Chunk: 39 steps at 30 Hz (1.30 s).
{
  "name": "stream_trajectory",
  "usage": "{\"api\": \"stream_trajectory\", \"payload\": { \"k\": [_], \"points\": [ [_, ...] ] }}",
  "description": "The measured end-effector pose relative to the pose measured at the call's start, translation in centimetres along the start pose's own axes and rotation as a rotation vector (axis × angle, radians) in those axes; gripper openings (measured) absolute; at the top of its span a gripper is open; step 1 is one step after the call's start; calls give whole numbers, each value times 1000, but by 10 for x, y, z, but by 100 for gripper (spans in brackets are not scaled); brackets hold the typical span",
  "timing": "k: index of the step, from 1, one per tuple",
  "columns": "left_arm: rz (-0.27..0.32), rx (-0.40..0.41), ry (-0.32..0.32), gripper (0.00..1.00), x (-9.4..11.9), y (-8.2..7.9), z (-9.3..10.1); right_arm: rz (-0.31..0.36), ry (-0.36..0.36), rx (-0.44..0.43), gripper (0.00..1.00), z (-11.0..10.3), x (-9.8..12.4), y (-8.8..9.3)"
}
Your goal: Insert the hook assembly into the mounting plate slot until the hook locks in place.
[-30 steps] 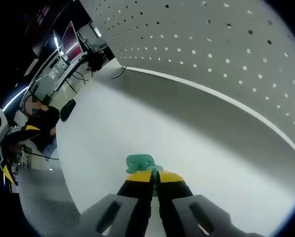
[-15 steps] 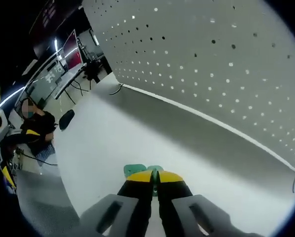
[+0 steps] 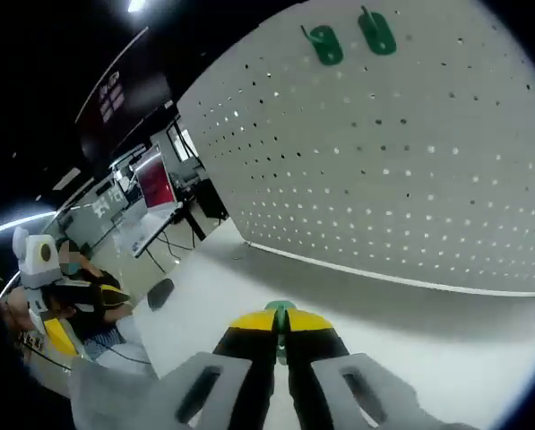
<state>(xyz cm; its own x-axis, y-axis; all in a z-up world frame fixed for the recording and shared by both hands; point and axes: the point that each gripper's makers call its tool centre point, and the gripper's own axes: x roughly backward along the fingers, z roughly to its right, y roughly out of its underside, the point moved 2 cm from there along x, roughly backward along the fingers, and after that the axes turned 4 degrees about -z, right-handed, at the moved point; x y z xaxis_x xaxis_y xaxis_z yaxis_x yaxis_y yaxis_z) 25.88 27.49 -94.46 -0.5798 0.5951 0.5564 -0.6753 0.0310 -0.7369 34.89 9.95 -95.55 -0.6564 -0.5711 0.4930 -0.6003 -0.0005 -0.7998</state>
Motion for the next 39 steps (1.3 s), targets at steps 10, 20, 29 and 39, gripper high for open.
{"api": "stream_trajectory", "payload": {
  "k": [10, 20, 29, 39],
  "points": [
    [31, -28, 68, 89, -8, -26, 29, 164, -86, -82, 0, -55, 33, -18],
    [28, -51, 117, 72, -16, -35, 47, 258, -155, -112, 0, -98, 46, -20],
    [57, -53, 148, 54, -12, -41, 53, 272, -202, -98, 0, -122, 44, -19],
    [110, -23, 180, 29, -5, -48, 55, 306, -217, -66, 0, -137, 47, -25]
  ]
}}
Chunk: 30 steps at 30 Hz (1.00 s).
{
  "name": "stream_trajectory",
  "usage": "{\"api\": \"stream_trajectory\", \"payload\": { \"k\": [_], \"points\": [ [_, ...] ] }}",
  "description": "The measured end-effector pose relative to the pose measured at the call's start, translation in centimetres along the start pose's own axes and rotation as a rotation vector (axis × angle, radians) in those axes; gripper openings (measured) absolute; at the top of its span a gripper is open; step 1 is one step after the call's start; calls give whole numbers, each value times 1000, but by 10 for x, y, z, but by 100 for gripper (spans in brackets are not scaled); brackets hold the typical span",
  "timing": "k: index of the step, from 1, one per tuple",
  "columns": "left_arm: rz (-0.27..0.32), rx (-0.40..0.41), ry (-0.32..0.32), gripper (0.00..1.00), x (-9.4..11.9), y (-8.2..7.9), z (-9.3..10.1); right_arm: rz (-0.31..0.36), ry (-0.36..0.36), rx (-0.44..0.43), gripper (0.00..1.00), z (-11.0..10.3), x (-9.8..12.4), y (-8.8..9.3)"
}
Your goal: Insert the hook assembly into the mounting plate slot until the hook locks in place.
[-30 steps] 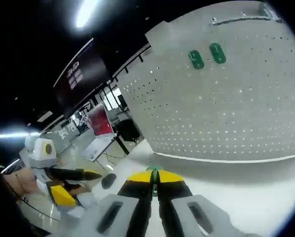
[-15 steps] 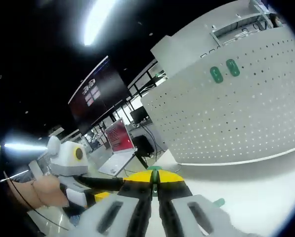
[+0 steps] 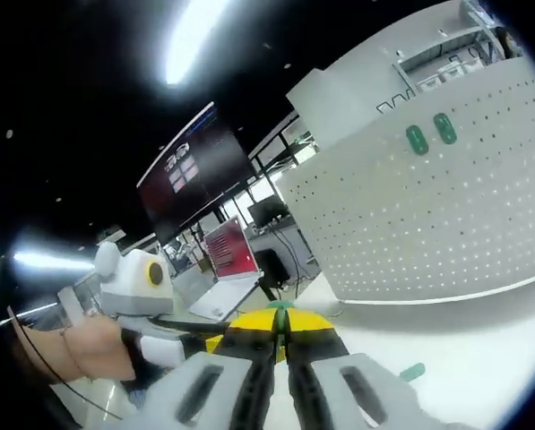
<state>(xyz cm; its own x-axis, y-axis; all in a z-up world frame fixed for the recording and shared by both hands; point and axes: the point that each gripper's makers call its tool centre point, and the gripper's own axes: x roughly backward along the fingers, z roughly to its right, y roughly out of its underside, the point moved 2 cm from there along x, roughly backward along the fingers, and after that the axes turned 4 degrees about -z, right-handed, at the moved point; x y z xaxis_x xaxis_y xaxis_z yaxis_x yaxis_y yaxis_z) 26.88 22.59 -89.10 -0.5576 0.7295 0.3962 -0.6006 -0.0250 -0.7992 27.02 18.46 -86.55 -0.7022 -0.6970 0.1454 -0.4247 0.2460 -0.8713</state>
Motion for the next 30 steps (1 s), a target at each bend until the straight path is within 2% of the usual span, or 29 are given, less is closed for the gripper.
{"api": "stream_trajectory", "payload": {
  "k": [5, 11, 15, 30],
  "points": [
    [19, 3, 6, 22, 2, -4, 3, 21, -8, 14, 0, -6, -1, -2],
    [35, -1, 10, 6, 5, -9, 4, 49, -12, 27, 0, -14, -1, -5],
    [47, 17, 17, 5, 6, -10, 6, 61, -8, 32, 0, -18, -1, -6],
    [64, -20, 28, 1, 13, -10, 14, 82, 18, 75, 0, -26, 7, -6]
  ]
}}
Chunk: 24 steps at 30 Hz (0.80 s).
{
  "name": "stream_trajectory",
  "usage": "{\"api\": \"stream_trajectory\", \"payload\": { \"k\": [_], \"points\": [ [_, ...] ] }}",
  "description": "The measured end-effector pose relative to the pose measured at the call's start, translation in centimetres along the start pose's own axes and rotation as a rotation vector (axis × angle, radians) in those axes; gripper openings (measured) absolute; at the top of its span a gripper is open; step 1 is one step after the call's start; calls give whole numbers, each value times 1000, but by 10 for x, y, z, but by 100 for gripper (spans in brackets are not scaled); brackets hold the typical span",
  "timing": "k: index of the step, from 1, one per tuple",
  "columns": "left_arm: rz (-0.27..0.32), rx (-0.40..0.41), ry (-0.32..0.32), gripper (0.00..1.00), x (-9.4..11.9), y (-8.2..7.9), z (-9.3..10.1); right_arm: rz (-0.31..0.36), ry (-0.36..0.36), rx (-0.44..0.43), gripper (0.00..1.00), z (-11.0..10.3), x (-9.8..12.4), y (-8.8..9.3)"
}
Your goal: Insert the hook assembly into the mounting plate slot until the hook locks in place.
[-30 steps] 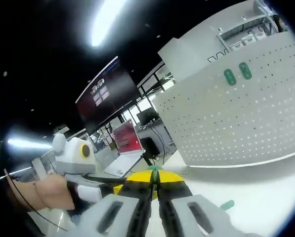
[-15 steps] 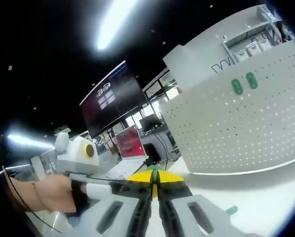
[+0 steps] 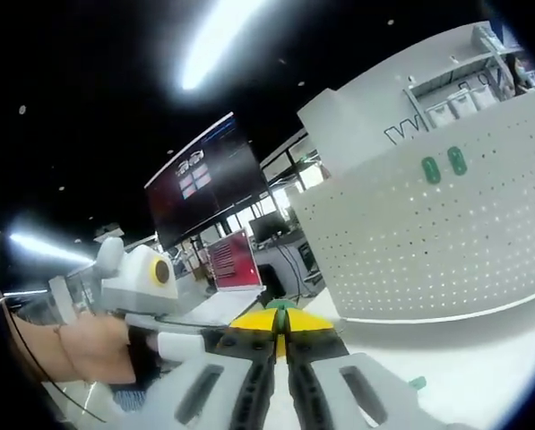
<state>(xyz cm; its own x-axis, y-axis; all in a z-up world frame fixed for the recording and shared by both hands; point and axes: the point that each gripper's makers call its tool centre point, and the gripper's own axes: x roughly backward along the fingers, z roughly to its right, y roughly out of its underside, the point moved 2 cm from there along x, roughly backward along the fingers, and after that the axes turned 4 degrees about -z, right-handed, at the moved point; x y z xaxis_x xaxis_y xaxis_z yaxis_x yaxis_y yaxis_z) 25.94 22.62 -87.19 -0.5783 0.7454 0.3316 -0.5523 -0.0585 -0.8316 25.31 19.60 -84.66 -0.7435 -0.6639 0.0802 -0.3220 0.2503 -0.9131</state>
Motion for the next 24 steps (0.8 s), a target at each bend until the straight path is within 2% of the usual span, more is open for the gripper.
{"api": "stream_trajectory", "payload": {
  "k": [6, 13, 15, 17, 22, 24],
  "points": [
    [4, -18, -6, 1, 2, -1, 0, -39, 19, -10, 1, -2, -1, -2],
    [45, -46, -25, 1, 5, -10, -5, -77, -21, -35, 7, -4, 2, -13],
    [47, -83, -45, 1, 6, -10, -8, -92, -18, -7, 8, -2, 4, -9],
    [41, -124, -59, 1, 5, -9, -9, -150, -32, -28, 8, -1, 6, 4],
    [19, -220, -52, 1, 1, -5, -4, -132, -24, -71, 8, 2, 10, 9],
    [16, -221, -45, 1, -1, -4, -2, -126, -22, -96, 8, 4, 10, 9]
  ]
}}
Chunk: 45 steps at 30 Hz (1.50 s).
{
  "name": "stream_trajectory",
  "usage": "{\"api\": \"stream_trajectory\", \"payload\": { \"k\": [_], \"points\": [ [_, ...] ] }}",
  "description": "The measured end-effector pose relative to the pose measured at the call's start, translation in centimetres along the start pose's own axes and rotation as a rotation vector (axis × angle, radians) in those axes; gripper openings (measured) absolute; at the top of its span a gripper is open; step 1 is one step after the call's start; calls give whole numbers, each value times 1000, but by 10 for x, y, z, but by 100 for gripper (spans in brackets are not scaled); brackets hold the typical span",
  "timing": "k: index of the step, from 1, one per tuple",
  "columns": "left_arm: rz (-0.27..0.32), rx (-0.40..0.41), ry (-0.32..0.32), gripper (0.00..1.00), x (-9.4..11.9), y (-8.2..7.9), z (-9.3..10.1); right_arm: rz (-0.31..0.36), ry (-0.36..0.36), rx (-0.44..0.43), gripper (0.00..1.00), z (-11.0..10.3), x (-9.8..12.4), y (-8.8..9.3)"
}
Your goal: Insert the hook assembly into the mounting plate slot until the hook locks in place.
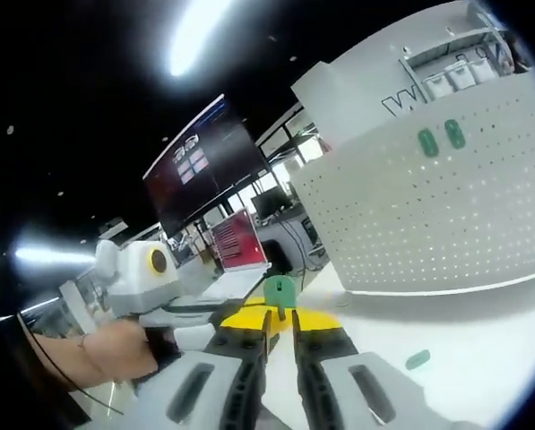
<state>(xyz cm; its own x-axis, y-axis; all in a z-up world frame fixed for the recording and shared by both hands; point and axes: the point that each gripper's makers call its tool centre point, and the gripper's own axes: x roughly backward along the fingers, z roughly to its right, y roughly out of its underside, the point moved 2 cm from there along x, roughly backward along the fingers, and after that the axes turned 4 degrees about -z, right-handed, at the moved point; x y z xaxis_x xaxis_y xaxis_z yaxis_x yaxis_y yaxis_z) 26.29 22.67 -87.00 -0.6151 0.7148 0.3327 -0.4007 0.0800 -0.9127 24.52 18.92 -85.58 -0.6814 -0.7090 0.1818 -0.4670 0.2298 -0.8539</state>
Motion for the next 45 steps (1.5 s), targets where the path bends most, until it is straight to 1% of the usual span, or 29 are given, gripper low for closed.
{"api": "stream_trajectory", "payload": {
  "k": [3, 7, 9, 14, 18, 21, 23, 24, 26, 30, 33, 35, 36, 37, 38, 40, 41, 42, 43, 44, 45],
  "points": [
    [-5, -7, 20, 1, -4, 2, 4, 5, 5, -22, 8, 3, 0, -1],
    [5, -40, 39, 1, -7, 2, 8, 12, 17, -45, 7, 8, 0, -2],
    [10, -40, 58, 1, -9, 0, 11, 18, 18, -63, 6, 9, 1, -4],
    [29, -67, 55, 1, -11, -9, 11, 38, 12, -123, 5, 9, 1, -11],
    [38, -120, 40, 1, -11, -17, 10, 55, 14, -150, 3, 8, 1, -15],
    [42, -122, 35, 1, -9, -19, 9, 63, 12, -180, 2, 6, 0, -17],
    [42, -121, 30, 1, -9, -19, 7, 61, 16, -172, 2, 5, -1, -17],
    [38, -105, 26, 1, -8, -18, 6, 58, 27, -155, 1, 5, -2, -17],
    [40, -89, 22, 2, -8, -18, 4, 57, 40, -161, 1, 3, -4, -17],
    [27, -108, 21, 3, -6, -17, 3, 50, 48, -170, 1, 4, -5, -16],
    [14, -119, 45, 4, -8, -17, 3, 44, 52, -163, 1, 4, -5, -15],
    [13, -129, 41, 8, -9, -16, 0, 37, 56, -156, 1, 6, -6, -14],
    [16, -135, 49, 10, -9, -15, -1, 36, 57, -155, 1, 6, -7, -14],
    [14, -114, 73, 12, -9, -13, 1, 36, 56, -148, 1, 7, -7, -14],
    [19, -102, 79, 15, -9, -13, 0, 35, 60, -143, 1, 7, -7, -14],
    [23, -110, 85, 20, -9, -12, -1, 35, 57, -132, 1, 7, -8, -15],
    [22, -108, 97, 24, -10, -12, -1, 35, 62, -98, 1, 7, -8, -16],
    [26, -108, 113, 27, -10, -12, 0, 35, 60, -90, 0, 7, -7, -16],
    [29, -98, 124, 30, -11, -11, 0, 36, 60, -85, 0, 7, -7, -17],
    [31, -59, 149, 35, -12, -10, 2, 36, 58, -81, 0, 8, -7, -18],
    [28, -13, 181, 39, -12, -8, 3, 34, 57, -59, 0, 8, -6, -19]
  ]
}}
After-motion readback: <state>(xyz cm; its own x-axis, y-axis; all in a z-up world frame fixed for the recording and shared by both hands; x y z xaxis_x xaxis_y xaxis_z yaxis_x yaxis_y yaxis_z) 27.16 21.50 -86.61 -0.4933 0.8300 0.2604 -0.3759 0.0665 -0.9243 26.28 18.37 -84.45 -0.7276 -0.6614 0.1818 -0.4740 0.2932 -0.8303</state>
